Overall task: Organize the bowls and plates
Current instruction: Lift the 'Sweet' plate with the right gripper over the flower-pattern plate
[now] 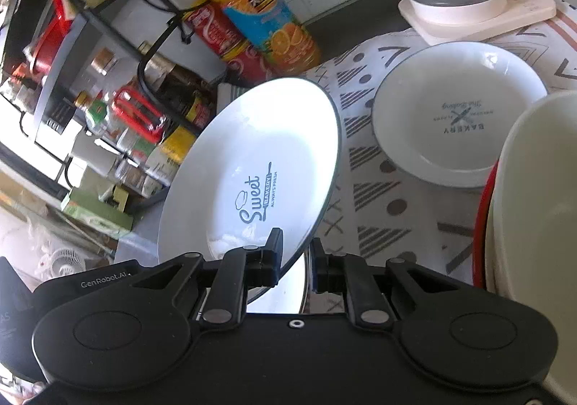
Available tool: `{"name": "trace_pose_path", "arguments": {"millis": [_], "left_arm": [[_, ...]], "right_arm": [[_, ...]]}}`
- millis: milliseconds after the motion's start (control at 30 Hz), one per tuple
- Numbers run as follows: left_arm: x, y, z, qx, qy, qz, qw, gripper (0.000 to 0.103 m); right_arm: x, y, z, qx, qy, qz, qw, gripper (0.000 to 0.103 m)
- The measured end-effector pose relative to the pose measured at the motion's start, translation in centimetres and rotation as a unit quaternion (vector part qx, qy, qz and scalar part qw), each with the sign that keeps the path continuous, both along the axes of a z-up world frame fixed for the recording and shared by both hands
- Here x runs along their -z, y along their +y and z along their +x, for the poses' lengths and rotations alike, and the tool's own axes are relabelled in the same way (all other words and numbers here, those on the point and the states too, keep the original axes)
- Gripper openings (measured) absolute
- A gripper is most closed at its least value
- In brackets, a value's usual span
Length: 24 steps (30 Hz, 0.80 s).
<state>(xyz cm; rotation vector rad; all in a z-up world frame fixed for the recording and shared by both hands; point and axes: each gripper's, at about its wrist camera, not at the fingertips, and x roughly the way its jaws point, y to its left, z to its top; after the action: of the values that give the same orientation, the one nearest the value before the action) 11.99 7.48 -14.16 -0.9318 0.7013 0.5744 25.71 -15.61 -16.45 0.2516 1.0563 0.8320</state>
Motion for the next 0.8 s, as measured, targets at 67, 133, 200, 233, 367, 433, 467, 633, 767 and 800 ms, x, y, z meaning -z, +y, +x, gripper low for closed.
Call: {"name": "trace_pose_path", "arguments": {"millis": [67, 133, 200, 233, 367, 433, 467, 633, 767, 800], "left_arm": [[0.1, -0.2, -0.7, -0.006, 0.002, -0.001, 1.0000, 0.009], [0.3, -0.4, -1.4, -0.012, 0.003, -0.002, 0.9999, 0.009], [0.6, -0.6, -2.1, -0.018, 0.003, -0.004, 0.9998, 0.009], [0.7, -0.6, -2.4, -0.020, 0.003, -0.005, 0.9998, 0.009], [1.3, -0.8, -3.5, -0.031, 0.008, -0.012, 0.9994, 0.009], [1.6, -1.0, -3.8, -0.034, 0.012, -0.014, 0.9993, 0.009], [1.7, -1.1, -4.0, -0.035, 0.013, -0.014, 0.9992, 0.009], [2.1, -1.5, -4.3, -0.039, 0.018, -0.019, 0.9989, 0.009], [2.1, -1.4, -4.4, -0.041, 0.022, -0.020, 0.9987, 0.009], [2.2, -1.4, -4.3, -0.042, 0.024, -0.020, 0.9986, 0.009]], "right_arm": [[0.1, 0.0, -0.4, -0.007, 0.001, -0.001, 1.000, 0.014], [0.2, 0.0, -0.8, -0.014, 0.001, -0.003, 1.000, 0.014], [0.3, 0.1, -1.2, -0.021, -0.001, -0.004, 1.000, 0.014], [0.4, 0.1, -1.4, -0.025, -0.002, -0.006, 1.000, 0.014], [0.7, 0.3, -2.0, -0.037, -0.001, -0.013, 0.999, 0.014], [0.9, 0.3, -2.3, -0.041, 0.001, -0.016, 0.999, 0.014], [1.0, 0.3, -2.3, -0.043, 0.001, -0.017, 0.999, 0.014], [1.3, 0.0, -2.6, -0.049, 0.004, -0.023, 0.999, 0.014], [1.3, 0.1, -2.6, -0.054, 0.001, -0.027, 0.998, 0.014], [1.3, 0.2, -2.6, -0.056, 0.001, -0.029, 0.998, 0.014]]}}
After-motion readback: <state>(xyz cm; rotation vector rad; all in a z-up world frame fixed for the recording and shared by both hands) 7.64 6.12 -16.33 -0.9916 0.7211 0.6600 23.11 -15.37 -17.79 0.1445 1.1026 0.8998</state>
